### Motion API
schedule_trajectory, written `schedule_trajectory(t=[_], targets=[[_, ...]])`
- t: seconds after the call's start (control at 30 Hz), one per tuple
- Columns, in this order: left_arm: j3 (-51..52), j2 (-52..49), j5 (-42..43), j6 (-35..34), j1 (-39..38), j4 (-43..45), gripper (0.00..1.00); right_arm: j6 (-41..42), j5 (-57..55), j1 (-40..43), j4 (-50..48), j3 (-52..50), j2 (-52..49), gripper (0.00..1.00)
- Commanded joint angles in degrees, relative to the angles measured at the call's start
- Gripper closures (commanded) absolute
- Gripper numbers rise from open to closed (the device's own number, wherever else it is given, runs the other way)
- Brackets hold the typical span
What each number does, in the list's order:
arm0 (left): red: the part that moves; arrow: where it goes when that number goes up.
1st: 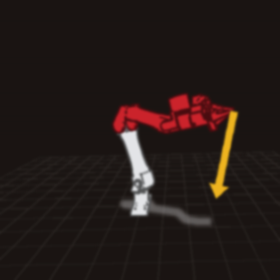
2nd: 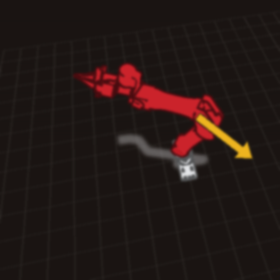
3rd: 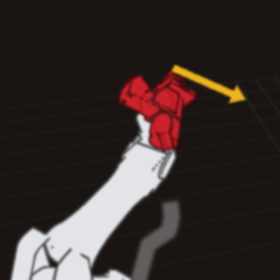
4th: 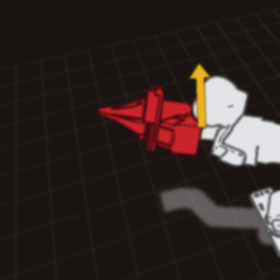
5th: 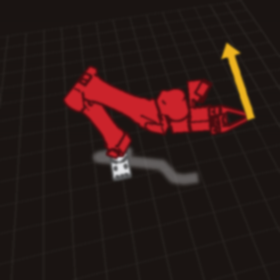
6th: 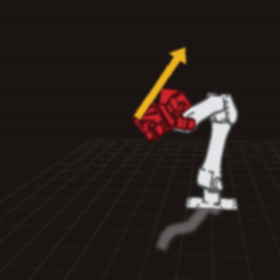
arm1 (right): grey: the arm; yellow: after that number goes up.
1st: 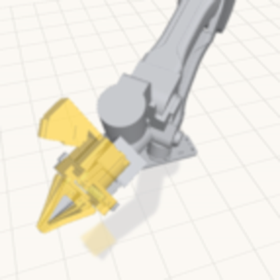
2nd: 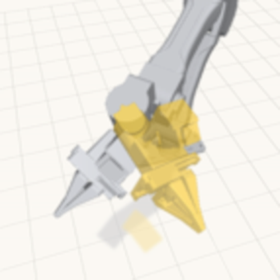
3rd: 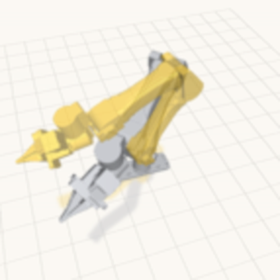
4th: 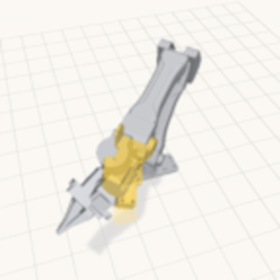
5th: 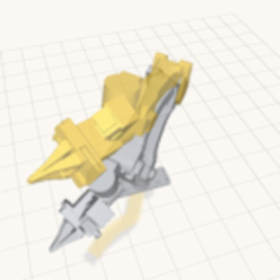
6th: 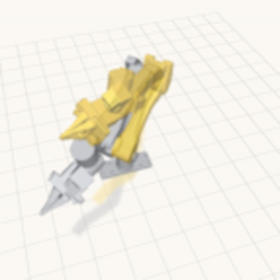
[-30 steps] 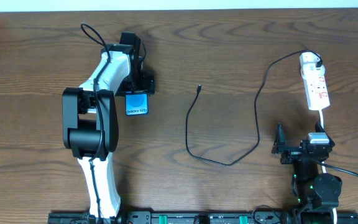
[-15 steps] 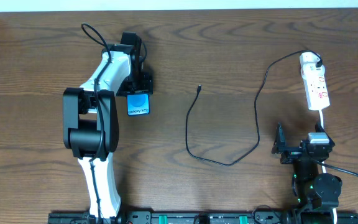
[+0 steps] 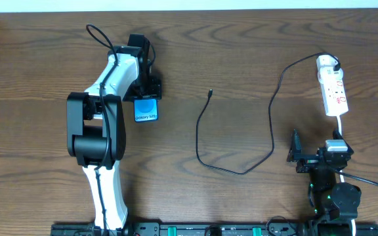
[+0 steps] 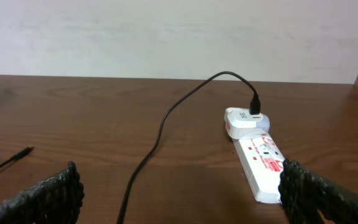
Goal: Plug charger to phone and switch on socket
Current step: 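Lower the left gripper and grasp the phone's top edge, then lift the phone with the left gripper and tilt it rightward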
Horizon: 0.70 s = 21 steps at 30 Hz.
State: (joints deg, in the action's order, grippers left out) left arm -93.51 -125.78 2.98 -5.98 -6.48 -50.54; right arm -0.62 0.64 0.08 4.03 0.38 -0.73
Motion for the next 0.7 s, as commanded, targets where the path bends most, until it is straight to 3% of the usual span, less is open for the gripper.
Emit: schedule_trajectory(t=[0.0,0.4,0.67], targets=[[-0.13,4.66,-1.07,-0.26,-0.2,-0.33,0.25,0.35,0.35,-0.92,0.26,-0.07,0.09,0.01],[-0.13,11.13,0.2,-3.52,-0.2,-1.22,0.26,0.35,0.35,-0.92,0.26,-0.07,0.09,0.01],[-0.11,12.76,10.99,-12.55,-0.2,-1.88,0.26,0.35,0.35,-0.92,0.26,-0.07,0.09,0.01]])
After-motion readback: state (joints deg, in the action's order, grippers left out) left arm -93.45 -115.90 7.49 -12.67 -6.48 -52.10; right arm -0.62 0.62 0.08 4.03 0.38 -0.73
